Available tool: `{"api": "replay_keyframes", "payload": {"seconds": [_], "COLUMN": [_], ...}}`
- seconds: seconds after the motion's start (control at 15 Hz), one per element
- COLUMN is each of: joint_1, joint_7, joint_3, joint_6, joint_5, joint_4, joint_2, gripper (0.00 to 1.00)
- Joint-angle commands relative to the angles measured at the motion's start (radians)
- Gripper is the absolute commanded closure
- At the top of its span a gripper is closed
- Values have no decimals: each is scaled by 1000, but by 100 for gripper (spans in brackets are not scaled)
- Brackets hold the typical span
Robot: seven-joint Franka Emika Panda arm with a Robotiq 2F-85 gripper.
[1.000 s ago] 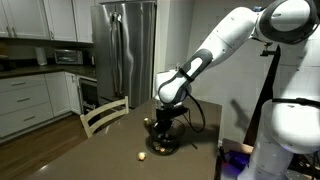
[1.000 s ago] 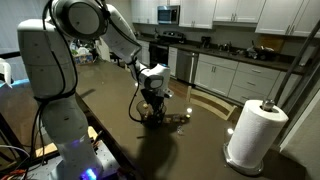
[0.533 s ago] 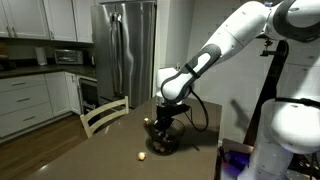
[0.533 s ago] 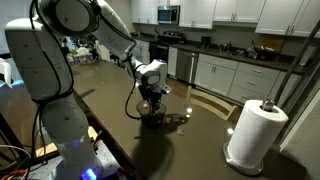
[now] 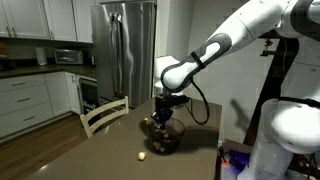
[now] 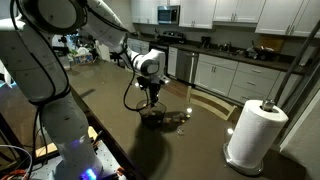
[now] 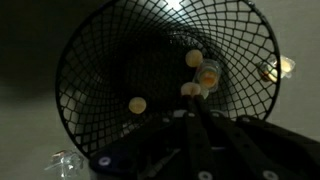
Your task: Take some candy out of the bowl and put it on the table
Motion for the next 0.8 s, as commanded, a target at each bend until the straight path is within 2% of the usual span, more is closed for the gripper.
{"api": "replay_keyframes", "payload": {"seconds": [0.0,0.4,0.73], "joint_1": [-10,-16,-5], "joint_7": [49,27,-2], "joint_3": [9,-6,-10], "joint_6": [-103,-224,-275], "joint_5": [-27,-9,1], "joint_4": [89,269,386], "joint_2": [5,66,136], "gripper": [96,96,96]}}
